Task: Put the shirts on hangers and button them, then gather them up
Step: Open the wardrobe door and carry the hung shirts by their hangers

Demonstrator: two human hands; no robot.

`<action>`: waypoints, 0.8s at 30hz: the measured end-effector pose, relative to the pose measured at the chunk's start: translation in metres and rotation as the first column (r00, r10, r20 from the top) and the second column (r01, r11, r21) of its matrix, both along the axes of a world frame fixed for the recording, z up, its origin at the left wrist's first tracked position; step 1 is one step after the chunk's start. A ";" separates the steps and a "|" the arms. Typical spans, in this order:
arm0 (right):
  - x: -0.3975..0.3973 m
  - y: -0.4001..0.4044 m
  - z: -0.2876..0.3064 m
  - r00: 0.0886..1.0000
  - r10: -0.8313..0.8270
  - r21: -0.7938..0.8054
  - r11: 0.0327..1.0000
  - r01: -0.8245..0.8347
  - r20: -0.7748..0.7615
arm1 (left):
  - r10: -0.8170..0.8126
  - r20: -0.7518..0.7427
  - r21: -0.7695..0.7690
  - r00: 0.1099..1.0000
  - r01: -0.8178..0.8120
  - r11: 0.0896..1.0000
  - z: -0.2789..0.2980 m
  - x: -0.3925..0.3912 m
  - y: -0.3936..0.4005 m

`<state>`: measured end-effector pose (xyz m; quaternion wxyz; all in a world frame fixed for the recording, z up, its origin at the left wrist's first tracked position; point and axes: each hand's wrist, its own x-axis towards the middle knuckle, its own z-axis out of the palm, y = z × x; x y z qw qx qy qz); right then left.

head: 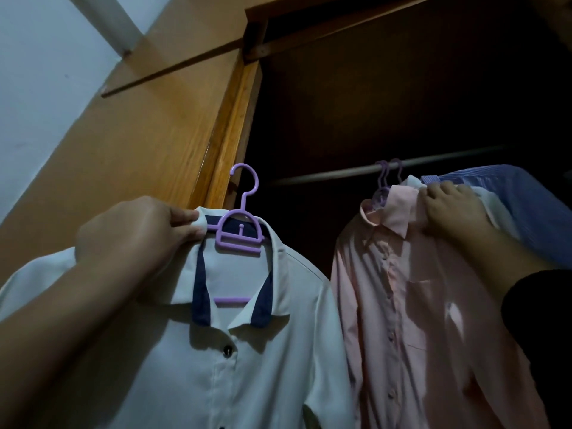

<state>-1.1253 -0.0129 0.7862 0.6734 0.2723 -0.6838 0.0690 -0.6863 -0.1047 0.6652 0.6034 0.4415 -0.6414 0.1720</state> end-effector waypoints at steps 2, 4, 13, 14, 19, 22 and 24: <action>-0.007 -0.001 -0.004 0.996 0.081 -0.001 0.997 -0.081 0.038 | 0.024 0.037 -0.027 0.999 -0.023 0.999 0.001 0.001 -0.003; -0.011 -0.001 -0.009 0.983 0.182 -0.004 0.983 -0.182 0.002 | 0.031 0.056 -0.017 0.998 -0.030 0.999 0.001 0.002 -0.004; 0.037 -0.003 -0.061 0.772 0.636 0.077 0.769 -0.635 0.007 | -0.044 0.070 -0.012 0.997 0.045 0.999 -0.002 -0.001 0.000; 0.048 -0.004 -0.071 0.719 0.694 0.096 0.713 -0.694 0.040 | -0.070 0.074 -0.013 0.995 0.071 0.997 -0.003 -0.001 -0.001; 0.095 -0.020 -0.121 0.597 0.793 0.303 0.543 -0.784 0.123 | -0.182 0.057 0.006 0.982 0.182 0.983 -0.012 -0.003 -0.002; 0.111 -0.018 -0.139 0.604 0.758 0.353 0.511 -0.784 0.244 | -0.225 0.038 0.022 0.974 0.225 0.974 -0.016 -0.004 -0.001; 0.113 -0.019 -0.144 0.572 0.776 0.338 0.481 -0.809 0.265 | -0.243 0.027 0.026 0.970 0.242 0.970 -0.019 -0.002 -0.001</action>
